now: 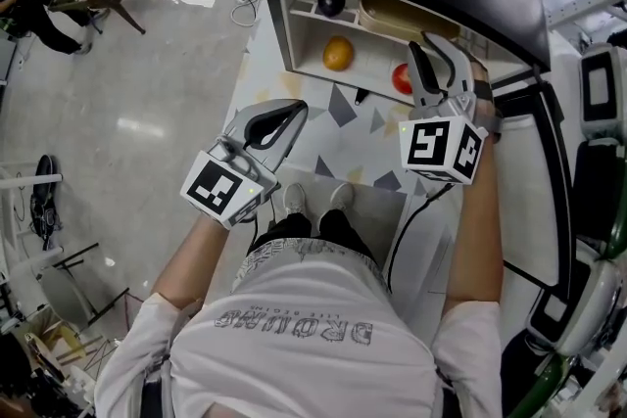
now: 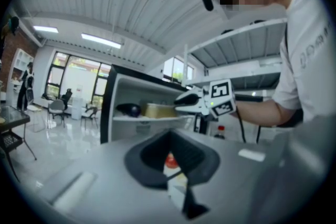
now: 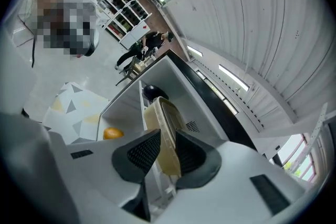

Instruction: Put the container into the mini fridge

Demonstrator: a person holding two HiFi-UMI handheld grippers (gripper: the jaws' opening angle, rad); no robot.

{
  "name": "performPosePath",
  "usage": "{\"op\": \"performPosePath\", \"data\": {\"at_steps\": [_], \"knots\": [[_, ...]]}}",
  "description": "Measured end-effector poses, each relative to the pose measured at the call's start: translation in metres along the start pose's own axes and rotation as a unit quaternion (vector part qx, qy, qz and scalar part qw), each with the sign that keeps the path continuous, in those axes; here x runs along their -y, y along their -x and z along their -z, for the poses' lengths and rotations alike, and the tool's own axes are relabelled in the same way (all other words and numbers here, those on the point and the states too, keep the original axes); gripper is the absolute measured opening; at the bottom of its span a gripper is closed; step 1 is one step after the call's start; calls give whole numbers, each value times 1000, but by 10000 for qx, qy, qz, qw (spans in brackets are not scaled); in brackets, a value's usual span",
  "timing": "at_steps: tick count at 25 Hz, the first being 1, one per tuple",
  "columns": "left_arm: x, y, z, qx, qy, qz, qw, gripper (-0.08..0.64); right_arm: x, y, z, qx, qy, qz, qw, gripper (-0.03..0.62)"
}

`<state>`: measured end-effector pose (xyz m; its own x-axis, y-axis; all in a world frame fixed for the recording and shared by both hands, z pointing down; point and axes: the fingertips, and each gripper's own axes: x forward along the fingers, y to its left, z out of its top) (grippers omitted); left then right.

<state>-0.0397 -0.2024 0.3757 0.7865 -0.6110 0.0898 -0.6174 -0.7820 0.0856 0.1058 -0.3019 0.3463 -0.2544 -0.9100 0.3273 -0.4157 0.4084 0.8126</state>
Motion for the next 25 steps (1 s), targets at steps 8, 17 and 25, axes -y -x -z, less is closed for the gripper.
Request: {"op": "performPosePath", "data": {"at_steps": [8, 17, 25], "knots": [[12, 4, -9, -6, -150, 133, 9998, 8, 3, 30, -2, 181, -734, 227, 9969, 41], [25, 13, -17, -65, -293, 267, 9992, 8, -4, 73, -11, 497, -1424, 392, 9878, 14], [43, 16, -20, 9, -365, 428, 9984, 8, -14, 108, -18, 840, -2217, 386, 9707, 3]]}}
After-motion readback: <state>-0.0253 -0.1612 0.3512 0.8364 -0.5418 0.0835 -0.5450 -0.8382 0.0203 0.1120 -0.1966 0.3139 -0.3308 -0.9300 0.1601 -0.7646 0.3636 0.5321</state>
